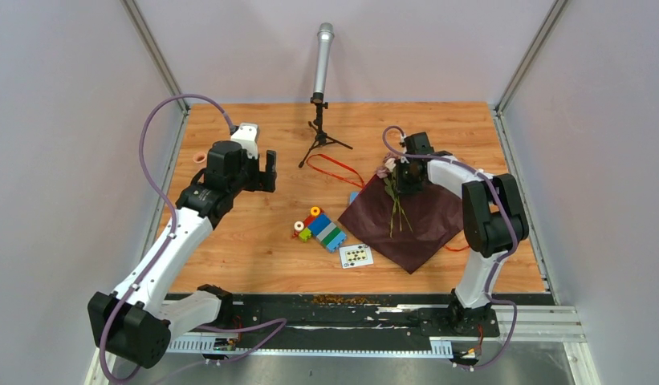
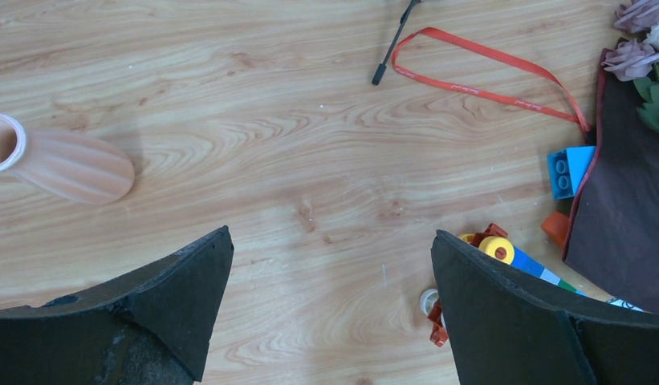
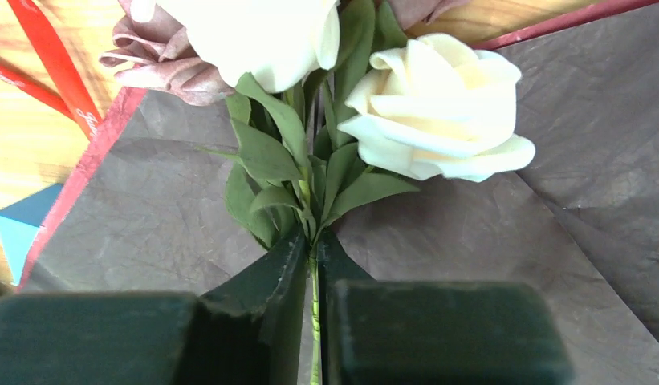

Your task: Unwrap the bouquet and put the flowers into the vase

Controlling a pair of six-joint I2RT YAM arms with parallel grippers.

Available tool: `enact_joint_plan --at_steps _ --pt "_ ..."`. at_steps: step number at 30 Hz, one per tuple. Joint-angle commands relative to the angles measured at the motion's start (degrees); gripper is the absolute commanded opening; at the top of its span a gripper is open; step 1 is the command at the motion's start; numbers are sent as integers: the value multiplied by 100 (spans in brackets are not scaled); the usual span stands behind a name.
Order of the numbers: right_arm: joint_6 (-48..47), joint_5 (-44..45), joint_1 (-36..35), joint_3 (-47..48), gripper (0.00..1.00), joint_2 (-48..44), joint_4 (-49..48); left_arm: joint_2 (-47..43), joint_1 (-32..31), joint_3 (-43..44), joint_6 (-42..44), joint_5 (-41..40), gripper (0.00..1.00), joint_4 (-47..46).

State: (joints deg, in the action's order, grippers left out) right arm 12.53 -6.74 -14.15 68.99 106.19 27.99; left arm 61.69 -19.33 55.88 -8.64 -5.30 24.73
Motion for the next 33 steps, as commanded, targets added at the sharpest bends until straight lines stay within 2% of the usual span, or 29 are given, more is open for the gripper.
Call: enact_joint_plan --at_steps 1,3,9,15,22,29,33 --pt "-37 140 -84 202 5 49 -174 9 35 -8 124 -156 100 -137" --pt "-2 161 -84 150 0 10 -191 15 35 -47 126 -209 100 -177" --pt "-31 145 -87 70 0 -104 -148 21 35 -46 106 -182 100 -187" --pt "-43 217 -84 -181 0 -678 -254 5 35 -62 100 -53 100 -218" --pt "-111 -238 -87 -647 0 -1651 -754 -229 30 -231 -38 714 99 -521" --pt "-181 -673 -79 -945 0 -2335 -949 -408 -85 -347 -695 1560 97 -925" --pt "-171 -532 -85 -1055 0 -2487 -855 -407 -334 -428 -1108 1927 98 -1222"
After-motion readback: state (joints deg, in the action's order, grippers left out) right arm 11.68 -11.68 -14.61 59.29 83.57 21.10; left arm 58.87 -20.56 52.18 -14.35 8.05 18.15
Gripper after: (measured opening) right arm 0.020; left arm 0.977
